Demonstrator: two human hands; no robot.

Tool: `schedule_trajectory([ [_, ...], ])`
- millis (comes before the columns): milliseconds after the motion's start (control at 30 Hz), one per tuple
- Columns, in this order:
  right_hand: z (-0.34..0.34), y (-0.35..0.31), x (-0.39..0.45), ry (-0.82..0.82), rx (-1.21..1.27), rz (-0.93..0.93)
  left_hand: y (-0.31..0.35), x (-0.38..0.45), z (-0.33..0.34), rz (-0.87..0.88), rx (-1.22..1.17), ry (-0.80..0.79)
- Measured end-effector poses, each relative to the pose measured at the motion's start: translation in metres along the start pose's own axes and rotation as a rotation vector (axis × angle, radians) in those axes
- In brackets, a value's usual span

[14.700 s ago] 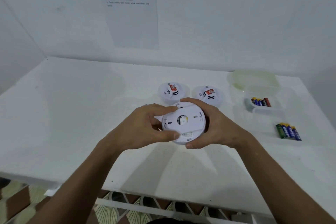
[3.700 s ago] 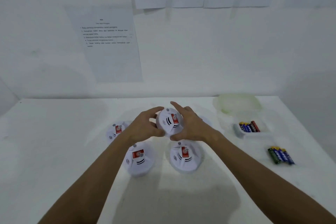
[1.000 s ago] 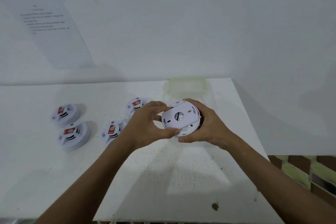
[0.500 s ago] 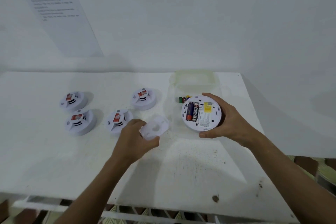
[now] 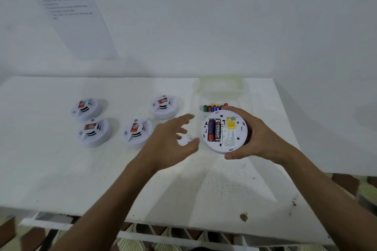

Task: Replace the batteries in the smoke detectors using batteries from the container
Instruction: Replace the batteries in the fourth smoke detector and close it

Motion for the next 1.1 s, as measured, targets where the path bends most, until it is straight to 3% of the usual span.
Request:
schedule_trajectory([
  [167, 0.0, -0.005, 0.0, -0.015, -0.017, -0.01, 0.051, 0.014, 0.016, 0.154, -0.036, -0.226],
  [300, -0.005, -0.007, -0.002, -0.005, -0.027, -0.012, 0.065, 0.02, 0.024, 0.227, -0.009, -0.295],
  [700, -0.013, -0.001, -0.002, 0.022, -0.034, -0.003, 0.071, 0.029, 0.036, 0.276, 0.036, -0.38],
  [933, -0.018, 0.01, -0.004, 0.008, -0.067, 0.016, 0.066, 0.024, 0.055, 0.345, 0.317, -0.414],
  [1100, -0.034, 0.008, -0.005, 0.001, 0.003, 0.027, 0.076, 0.025, 0.061, 0.411, 0.422, -0.345],
])
Point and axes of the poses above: each hand's wrist, its own x-axis towards the middle knuckle, its own z-axis out of the palm, y = z × x, the point moved 9 cm from there along x, towards the middle knuckle, and after that the axes turned 8 degrees about y, right-handed, at the moved point
